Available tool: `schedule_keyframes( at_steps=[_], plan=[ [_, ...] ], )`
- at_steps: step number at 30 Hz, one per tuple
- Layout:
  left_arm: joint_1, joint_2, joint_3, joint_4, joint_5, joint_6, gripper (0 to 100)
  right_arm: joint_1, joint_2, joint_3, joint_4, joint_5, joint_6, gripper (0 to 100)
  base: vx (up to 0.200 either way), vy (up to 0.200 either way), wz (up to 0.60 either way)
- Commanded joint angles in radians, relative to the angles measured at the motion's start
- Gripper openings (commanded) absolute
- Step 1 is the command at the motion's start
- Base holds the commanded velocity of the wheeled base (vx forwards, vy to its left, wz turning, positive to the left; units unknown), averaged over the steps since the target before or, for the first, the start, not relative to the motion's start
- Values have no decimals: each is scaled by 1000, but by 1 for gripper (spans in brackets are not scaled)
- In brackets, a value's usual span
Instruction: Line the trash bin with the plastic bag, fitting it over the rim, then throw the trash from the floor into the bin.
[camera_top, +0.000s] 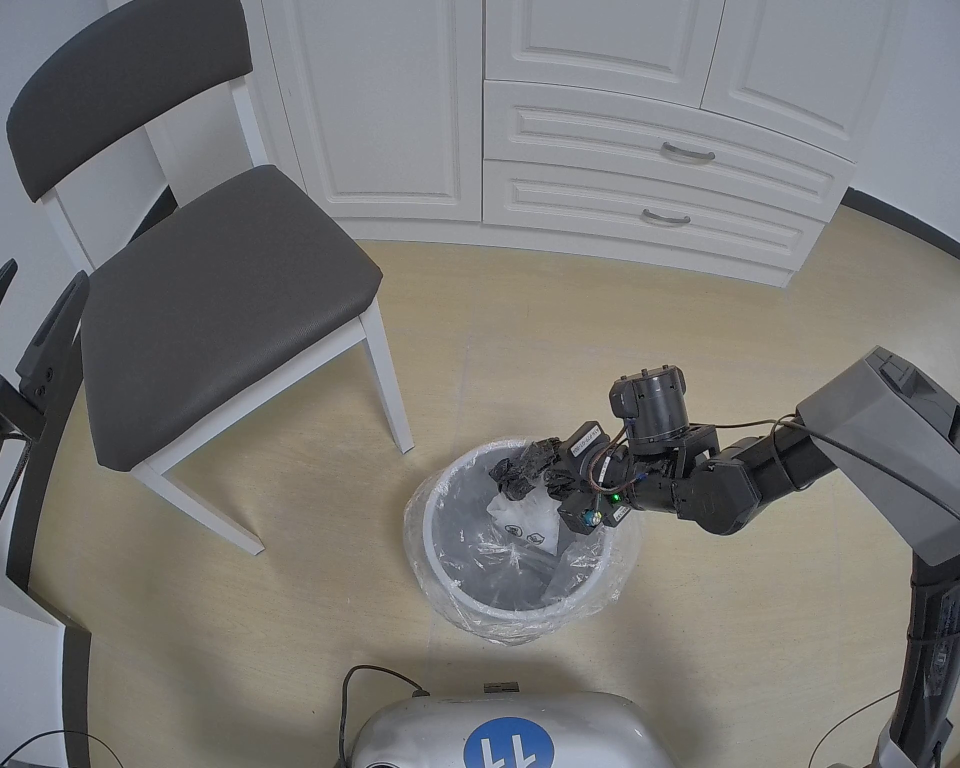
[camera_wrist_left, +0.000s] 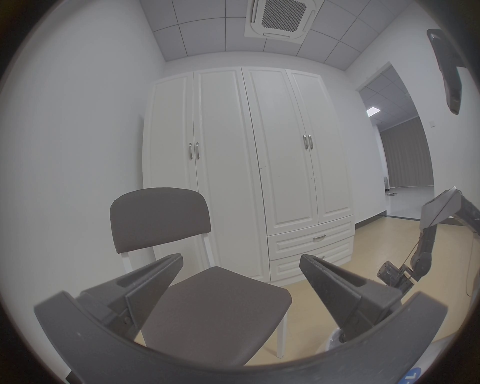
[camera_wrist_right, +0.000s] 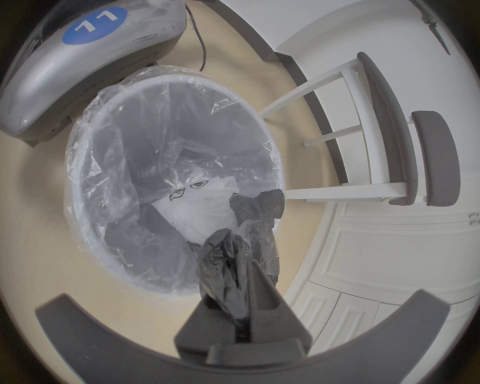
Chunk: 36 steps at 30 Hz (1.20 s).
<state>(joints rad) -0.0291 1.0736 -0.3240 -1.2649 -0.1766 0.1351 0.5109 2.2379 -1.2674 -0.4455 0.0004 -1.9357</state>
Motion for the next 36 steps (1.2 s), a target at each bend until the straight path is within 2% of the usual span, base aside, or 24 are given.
schedule_keyframes(
  at_steps=[1,3,4,6,10,36],
  plan=[
    [0,0,0,-2,0,0,100,8,5,2,1,-2,-3,0,0,0,0],
    [0,0,0,-2,0,0,100,20,2,14,1,-2,-3,0,0,0,0],
    [0,0,0,-2,0,0,100,57,-9,45,-1,-2,1,0,0,0,0],
    [0,0,0,-2,0,0,100,80,-11,60,-2,-3,4,0,0,0,0],
    [0,0,0,-5,0,0,100,98,-11,71,-2,-3,4,0,0,0,0],
    [0,2,0,-1,0,0,100,74,68,76,-24,-5,6,0,0,0,0]
  ],
)
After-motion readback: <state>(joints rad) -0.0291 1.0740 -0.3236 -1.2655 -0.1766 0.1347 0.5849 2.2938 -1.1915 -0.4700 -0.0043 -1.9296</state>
